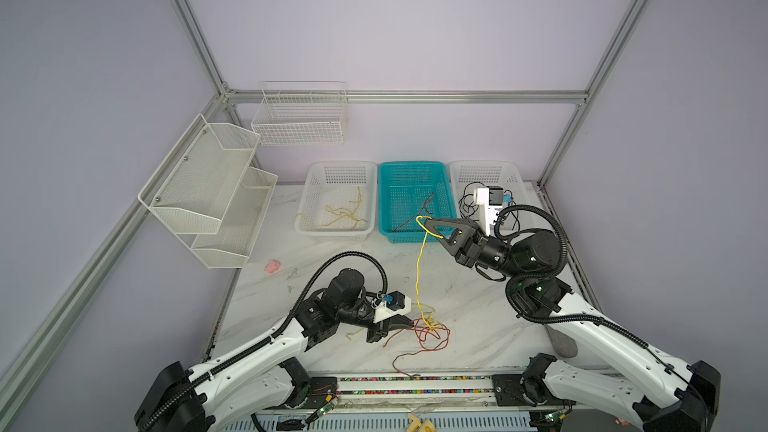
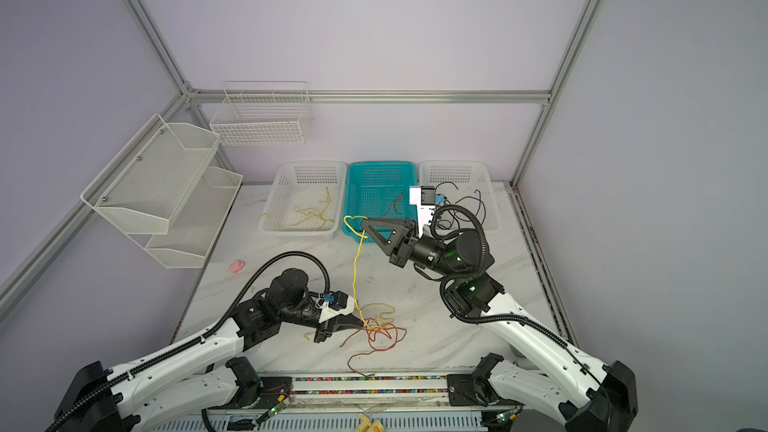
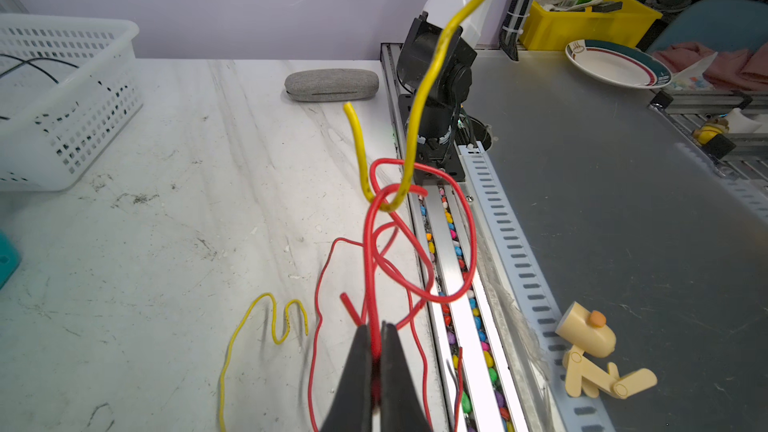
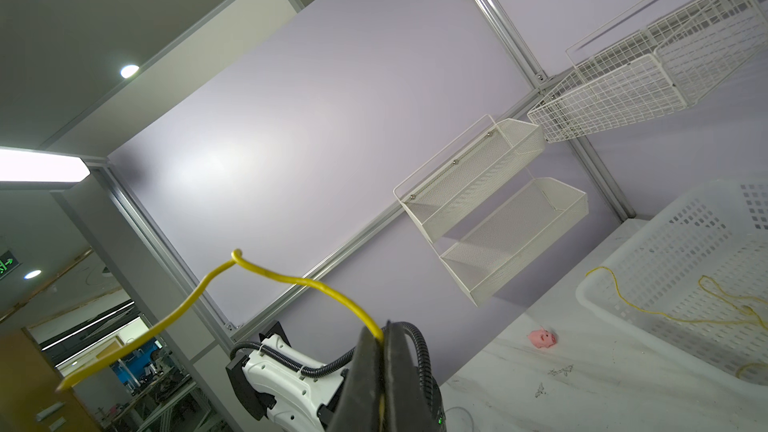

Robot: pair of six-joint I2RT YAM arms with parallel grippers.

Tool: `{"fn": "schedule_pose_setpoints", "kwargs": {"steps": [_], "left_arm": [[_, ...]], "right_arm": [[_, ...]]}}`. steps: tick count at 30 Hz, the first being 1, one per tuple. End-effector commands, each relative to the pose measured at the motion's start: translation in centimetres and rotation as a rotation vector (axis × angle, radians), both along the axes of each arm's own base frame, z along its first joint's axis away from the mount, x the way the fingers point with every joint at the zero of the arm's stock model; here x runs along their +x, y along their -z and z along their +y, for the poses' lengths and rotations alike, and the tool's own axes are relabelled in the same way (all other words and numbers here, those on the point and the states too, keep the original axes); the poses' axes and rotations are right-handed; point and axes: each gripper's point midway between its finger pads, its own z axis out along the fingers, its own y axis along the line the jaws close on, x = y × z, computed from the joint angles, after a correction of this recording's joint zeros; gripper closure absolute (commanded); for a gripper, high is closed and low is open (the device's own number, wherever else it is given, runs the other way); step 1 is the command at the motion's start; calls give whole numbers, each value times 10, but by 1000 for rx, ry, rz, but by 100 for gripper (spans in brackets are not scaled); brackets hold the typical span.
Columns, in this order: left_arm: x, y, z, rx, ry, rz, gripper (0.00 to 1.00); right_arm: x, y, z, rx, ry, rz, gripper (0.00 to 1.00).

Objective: Untangle the cables
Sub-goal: 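Lift the red wire with the left gripper and open it over the teal basket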

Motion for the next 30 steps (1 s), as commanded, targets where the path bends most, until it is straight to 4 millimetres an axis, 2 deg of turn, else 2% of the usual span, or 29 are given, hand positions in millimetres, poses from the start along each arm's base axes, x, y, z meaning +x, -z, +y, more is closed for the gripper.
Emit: {"fn": "schedule_pose_setpoints", "kwargs": {"steps": [1,6,10,16,18,23,28,30], "left_arm": [[4,-17,-4,-39,-4,-51,100],[13,-22,-2,-35,-61,-77,100],[16,-39,0,-71,-88,-105,100],[26,-55,13,-128,-199,-166,100],[31,-58,18,-139,-243,-198,100],[60,-55,29,-78,-407,-243,100],[102,-75,32,-31,-576,-301,100],[127,-86,33,-17,-674,-344,100]], "right_arm": [[-12,-14,-6,48,-26,-38,100],[-16,-9,-9,48,-34,-29,100],[-17,12,-12,3,-9,-13,100],[-20,44,-21,-68,39,19,100],[-23,42,-28,-65,59,14,100],[-35,15,-50,-54,136,-48,100],[-39,-3,-79,-72,277,-106,100],[-38,-6,-88,-81,329,-106,100]]}}
